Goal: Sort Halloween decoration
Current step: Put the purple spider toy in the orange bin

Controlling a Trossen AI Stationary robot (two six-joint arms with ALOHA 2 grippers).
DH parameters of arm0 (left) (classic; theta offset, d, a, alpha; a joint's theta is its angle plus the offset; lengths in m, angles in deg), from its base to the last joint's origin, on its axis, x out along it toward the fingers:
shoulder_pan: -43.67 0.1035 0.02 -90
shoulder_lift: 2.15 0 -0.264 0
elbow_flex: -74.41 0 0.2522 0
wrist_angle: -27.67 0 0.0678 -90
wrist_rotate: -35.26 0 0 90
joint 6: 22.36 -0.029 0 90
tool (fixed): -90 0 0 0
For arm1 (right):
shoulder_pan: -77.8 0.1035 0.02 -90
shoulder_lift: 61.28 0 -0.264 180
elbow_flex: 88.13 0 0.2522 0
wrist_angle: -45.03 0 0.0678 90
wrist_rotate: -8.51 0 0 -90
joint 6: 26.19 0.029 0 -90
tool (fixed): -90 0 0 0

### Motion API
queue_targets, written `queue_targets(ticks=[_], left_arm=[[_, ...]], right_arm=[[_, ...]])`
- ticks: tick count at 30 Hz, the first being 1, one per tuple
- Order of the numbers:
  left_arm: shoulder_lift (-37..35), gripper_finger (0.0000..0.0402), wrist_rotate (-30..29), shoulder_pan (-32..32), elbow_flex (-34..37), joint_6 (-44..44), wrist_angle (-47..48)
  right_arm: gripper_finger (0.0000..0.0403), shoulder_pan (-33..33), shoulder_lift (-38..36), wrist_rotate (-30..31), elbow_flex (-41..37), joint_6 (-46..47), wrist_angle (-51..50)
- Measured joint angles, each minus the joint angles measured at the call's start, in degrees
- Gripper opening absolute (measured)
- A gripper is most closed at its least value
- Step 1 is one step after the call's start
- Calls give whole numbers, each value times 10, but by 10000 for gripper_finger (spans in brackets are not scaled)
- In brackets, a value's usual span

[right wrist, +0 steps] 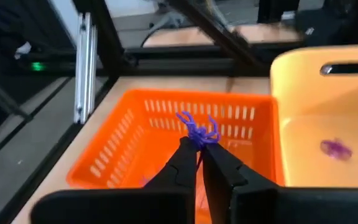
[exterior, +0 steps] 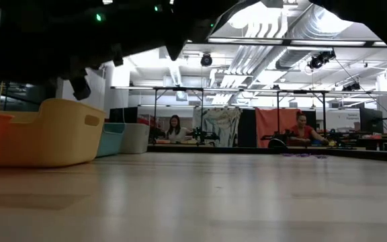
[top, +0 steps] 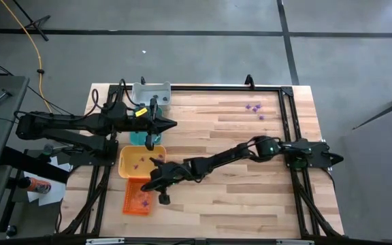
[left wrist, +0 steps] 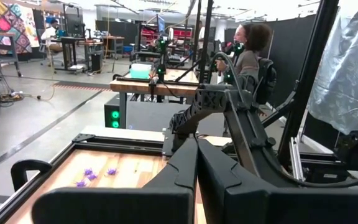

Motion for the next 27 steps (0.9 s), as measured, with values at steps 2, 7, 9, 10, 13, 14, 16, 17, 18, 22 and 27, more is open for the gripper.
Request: queue_targets(ticks=[2,7,9,10,13,14,16,17,18,22,27], left_arm=[[0,0,0,0,0,0,0],[0,0,0,0,0,0,0],[0,0,0,0,0,0,0],[0,0,0,0,0,0,0],[0,0,0,0,0,0,0],[0,0,0,0,0,0,0],[-2,0,0,0,0,0,1],[-5,0,0,0,0,0,4],[-9,0,0,0,0,-2,4],[-36,0,0,0,0,-38,7],[-84,0,-15,3,0,-71,10]], right_arm=[[20,0,1,-20,-1,-2,-6],[111,1,1,-48,-1,-4,-5],[155,4,1,-40,0,-5,-5],[176,4,1,-37,4,-9,-9],[233,3,0,-45,26,-29,-51],[247,2,-2,-46,37,-28,-83],[262,-3,-3,-48,72,-25,-146],[265,-7,-3,-53,94,-29,-186],[266,-11,-4,-64,120,-38,-229],[250,-24,-9,-93,212,-96,-415],[207,-33,-83,-100,130,-124,-541]])
